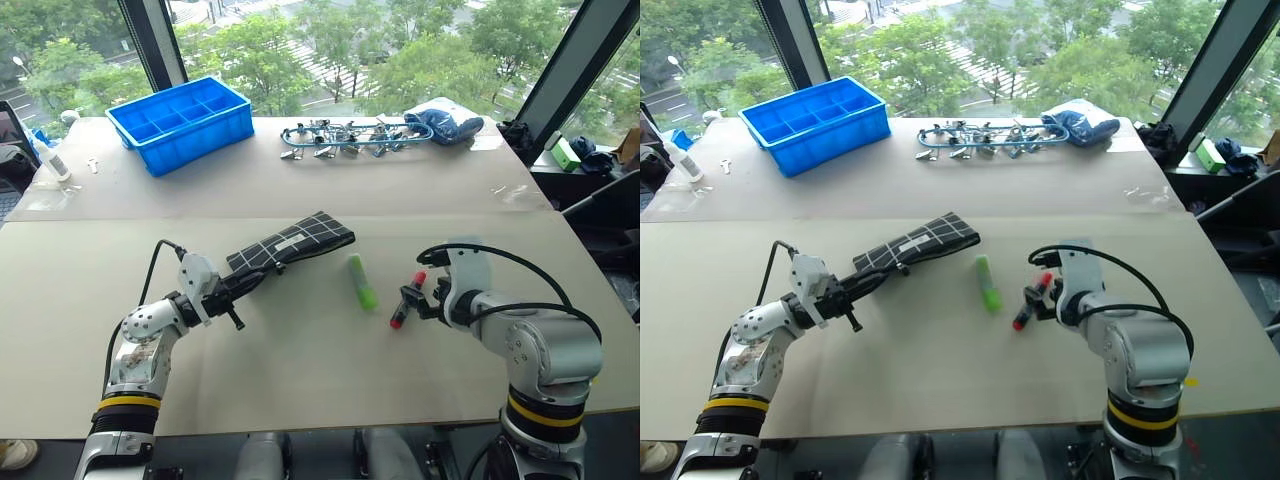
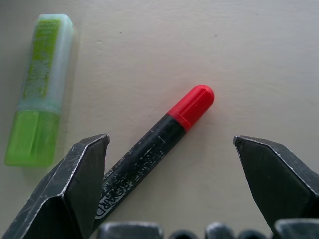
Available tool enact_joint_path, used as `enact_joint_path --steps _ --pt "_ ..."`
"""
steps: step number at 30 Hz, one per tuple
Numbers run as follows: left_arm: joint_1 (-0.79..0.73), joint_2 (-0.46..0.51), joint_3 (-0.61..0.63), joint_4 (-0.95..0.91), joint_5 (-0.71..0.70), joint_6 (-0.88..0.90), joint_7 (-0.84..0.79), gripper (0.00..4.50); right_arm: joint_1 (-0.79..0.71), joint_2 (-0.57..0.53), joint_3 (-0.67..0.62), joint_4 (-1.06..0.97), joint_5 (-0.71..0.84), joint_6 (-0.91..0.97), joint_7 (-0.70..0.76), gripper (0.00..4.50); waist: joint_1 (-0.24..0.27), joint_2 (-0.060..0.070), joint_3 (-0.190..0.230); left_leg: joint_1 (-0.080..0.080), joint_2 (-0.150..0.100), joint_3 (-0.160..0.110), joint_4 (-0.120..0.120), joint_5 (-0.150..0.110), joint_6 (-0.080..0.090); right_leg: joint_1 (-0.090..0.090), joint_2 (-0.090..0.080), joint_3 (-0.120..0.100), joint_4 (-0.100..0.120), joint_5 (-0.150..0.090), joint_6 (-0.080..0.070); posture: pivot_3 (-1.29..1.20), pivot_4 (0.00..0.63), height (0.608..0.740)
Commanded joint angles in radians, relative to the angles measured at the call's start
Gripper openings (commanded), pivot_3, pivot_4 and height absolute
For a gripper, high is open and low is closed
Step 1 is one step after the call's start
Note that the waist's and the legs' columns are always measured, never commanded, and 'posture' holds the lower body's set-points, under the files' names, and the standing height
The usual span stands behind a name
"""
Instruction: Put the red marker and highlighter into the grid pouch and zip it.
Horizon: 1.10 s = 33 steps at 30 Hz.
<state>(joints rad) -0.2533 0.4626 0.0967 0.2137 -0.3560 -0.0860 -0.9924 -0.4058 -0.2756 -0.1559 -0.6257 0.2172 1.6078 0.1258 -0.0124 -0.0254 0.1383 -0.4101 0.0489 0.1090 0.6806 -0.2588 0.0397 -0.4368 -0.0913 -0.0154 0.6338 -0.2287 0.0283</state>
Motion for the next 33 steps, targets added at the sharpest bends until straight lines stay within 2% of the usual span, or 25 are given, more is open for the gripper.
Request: enact_joint_path --steps 1,7,15,18,25,28,33 --pt "-0.005 0.004 0.009 -0.015 -0.008 -0.008 0.006 0.00 0.002 0.050 -0.007 -0.052 -0.011 0.007 -0.071 4.46 0.000 0.000 0.000 0.000 0.000 0.000 0.000 0.000 0.000 0.000 0.000 0.000 0.000 0.000 0.000 0.00 0.150 0.740" --pt "-0.009 0.004 0.010 -0.018 -0.009 -0.004 0.010 0.00 0.020 0.113 0.036 -0.048 -0.007 0.007 -0.135 4.46 -0.002 0.000 0.000 0.000 0.000 0.000 0.000 0.000 0.000 0.000 0.000 0.000 0.000 0.000 0.000 0.00 0.150 0.740" --pt "-0.008 0.009 0.019 -0.014 -0.012 -0.006 0.017 0.00 0.109 0.101 0.086 -0.068 -0.016 0.007 -0.182 4.46 -0.001 0.000 0.000 0.000 0.000 0.000 0.000 0.000 0.000 0.000 0.000 0.000 0.000 0.000 0.000 0.00 0.150 0.740" --pt "-0.010 0.008 0.019 -0.013 -0.011 -0.007 0.019 0.00 0.129 0.097 0.104 -0.065 -0.023 0.007 -0.192 3.79 -0.001 -0.001 -0.001 0.001 0.000 0.000 0.000 0.000 0.000 0.001 0.000 0.000 -0.001 0.000 0.000 0.00 0.150 0.740" --pt "-0.020 0.007 0.018 -0.001 -0.011 -0.013 0.020 0.00 0.150 0.048 0.112 -0.047 -0.032 0.007 -0.167 1.39 0.004 -0.002 -0.002 0.004 0.000 -0.002 0.000 0.000 0.001 0.007 0.000 -0.003 -0.003 0.000 0.000 0.00 0.150 0.740" --pt "-0.024 0.008 0.020 0.010 -0.011 -0.018 0.016 0.00 0.129 0.028 0.099 -0.036 -0.041 0.006 -0.158 0.55 0.005 -0.002 -0.002 0.006 0.000 -0.005 0.000 -0.001 0.001 0.012 -0.001 -0.006 -0.005 0.000 0.000 0.00 0.150 0.740" --pt "-0.032 0.007 0.019 0.025 -0.011 -0.026 0.010 0.00 0.077 -0.010 0.080 0.000 -0.052 -0.031 -0.148 0.50 0.006 -0.002 -0.002 0.006 -0.001 -0.013 0.000 -0.001 0.001 0.012 -0.001 -0.006 -0.005 0.000 0.000 0.00 0.150 0.740"
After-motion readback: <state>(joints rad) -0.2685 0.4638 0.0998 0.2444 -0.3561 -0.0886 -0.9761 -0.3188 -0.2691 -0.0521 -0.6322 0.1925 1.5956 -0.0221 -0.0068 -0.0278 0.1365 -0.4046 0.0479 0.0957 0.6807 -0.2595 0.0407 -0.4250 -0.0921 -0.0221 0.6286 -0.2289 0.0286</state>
